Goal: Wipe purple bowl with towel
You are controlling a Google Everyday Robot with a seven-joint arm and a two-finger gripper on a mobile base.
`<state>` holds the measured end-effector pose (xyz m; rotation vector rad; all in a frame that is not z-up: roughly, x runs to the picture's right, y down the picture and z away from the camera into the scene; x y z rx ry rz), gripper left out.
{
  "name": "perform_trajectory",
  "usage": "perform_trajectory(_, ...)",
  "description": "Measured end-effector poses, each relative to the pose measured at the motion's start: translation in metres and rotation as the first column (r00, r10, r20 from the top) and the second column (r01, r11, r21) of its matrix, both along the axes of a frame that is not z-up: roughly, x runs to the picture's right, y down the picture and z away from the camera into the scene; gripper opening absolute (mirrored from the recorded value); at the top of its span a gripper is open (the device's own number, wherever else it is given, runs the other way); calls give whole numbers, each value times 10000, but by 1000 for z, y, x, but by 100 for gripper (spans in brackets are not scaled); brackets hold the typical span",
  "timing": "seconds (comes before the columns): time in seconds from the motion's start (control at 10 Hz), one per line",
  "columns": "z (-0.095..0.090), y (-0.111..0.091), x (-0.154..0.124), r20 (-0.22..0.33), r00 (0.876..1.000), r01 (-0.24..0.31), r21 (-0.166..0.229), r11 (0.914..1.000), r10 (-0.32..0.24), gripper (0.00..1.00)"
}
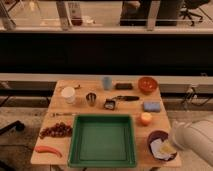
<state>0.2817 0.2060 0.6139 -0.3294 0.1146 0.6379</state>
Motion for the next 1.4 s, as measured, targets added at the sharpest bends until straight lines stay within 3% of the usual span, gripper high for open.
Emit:
perform_trajectory(0.5, -11, -10, 9, -86, 9998, -178, 257, 9995, 180, 80)
perform_trajectory(0.9, 5, -14, 14, -60, 9998, -211, -120, 9997, 210, 80)
perform_trajectory(1.4, 19, -26, 9, 16, 10000, -34, -165, 9999, 34, 80)
